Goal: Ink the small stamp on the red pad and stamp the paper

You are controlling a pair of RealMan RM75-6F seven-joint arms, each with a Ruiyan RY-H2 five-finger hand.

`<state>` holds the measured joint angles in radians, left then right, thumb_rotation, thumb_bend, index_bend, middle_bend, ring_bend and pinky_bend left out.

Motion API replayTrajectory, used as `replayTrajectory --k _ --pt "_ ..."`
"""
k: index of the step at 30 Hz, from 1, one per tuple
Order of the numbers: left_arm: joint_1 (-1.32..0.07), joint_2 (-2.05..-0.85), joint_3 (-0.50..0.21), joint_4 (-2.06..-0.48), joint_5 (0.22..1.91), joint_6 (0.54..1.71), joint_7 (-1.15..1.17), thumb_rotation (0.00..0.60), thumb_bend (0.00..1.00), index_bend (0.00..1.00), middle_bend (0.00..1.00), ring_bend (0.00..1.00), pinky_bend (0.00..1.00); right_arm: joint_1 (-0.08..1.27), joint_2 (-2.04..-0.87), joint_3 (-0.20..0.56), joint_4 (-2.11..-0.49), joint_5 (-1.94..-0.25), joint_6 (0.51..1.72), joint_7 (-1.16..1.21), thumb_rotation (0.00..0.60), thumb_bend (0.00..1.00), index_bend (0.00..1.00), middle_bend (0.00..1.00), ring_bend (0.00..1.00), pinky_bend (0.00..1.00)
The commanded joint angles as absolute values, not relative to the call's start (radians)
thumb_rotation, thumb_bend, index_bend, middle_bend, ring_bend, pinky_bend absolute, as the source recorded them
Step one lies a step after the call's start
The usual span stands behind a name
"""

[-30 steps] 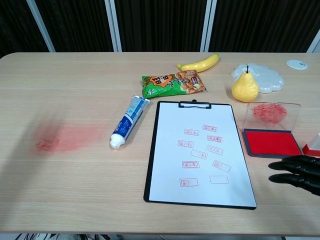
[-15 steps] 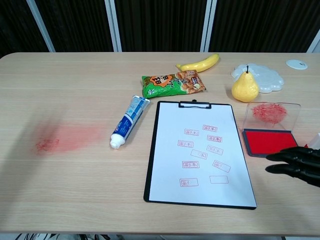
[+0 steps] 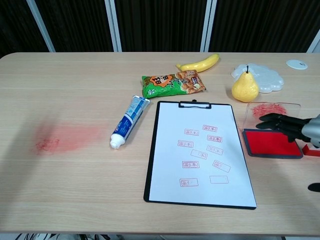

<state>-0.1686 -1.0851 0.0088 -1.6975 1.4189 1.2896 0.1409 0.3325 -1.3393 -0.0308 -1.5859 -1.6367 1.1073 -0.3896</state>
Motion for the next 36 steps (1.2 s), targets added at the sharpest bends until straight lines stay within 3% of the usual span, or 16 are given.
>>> replayTrajectory --k 1,8,16,25,36 --pt "-0.171 -1.083 0.008 -1.703 1.411 1.284 0.148 0.600 0.02 0.00 0.00 0.00 0.00 0.351 -1.378 0.038 -1.586 -1.501 1.050 -0.453 0.600 0.14 0.00 0.08 0.45 0.61" --pt "-0.171 -1.081 0.006 -1.711 1.401 1.281 0.151 0.600 0.02 0.00 0.00 0.00 0.00 0.362 -1.409 0.097 -1.585 -1.365 1.048 -0.497 0.600 0.18 0.07 0.18 0.62 0.73" --pt "-0.169 -1.083 0.000 -1.708 1.400 1.293 0.141 0.600 0.02 0.00 0.00 0.00 0.00 0.360 -1.433 0.120 -1.599 -1.285 1.089 -0.540 0.600 0.28 0.25 0.30 0.78 0.82" --pt "-0.168 -1.083 0.001 -1.707 1.406 1.299 0.139 0.600 0.02 0.00 0.00 0.00 0.00 0.371 -1.453 0.133 -1.580 -1.197 1.089 -0.558 0.600 0.35 0.35 0.38 0.81 0.82" --pt "-0.167 -1.086 0.000 -1.707 1.403 1.303 0.143 0.600 0.02 0.00 0.00 0.00 0.00 0.383 -1.483 0.137 -1.514 -1.130 1.085 -0.540 0.600 0.39 0.39 0.41 0.81 0.83"
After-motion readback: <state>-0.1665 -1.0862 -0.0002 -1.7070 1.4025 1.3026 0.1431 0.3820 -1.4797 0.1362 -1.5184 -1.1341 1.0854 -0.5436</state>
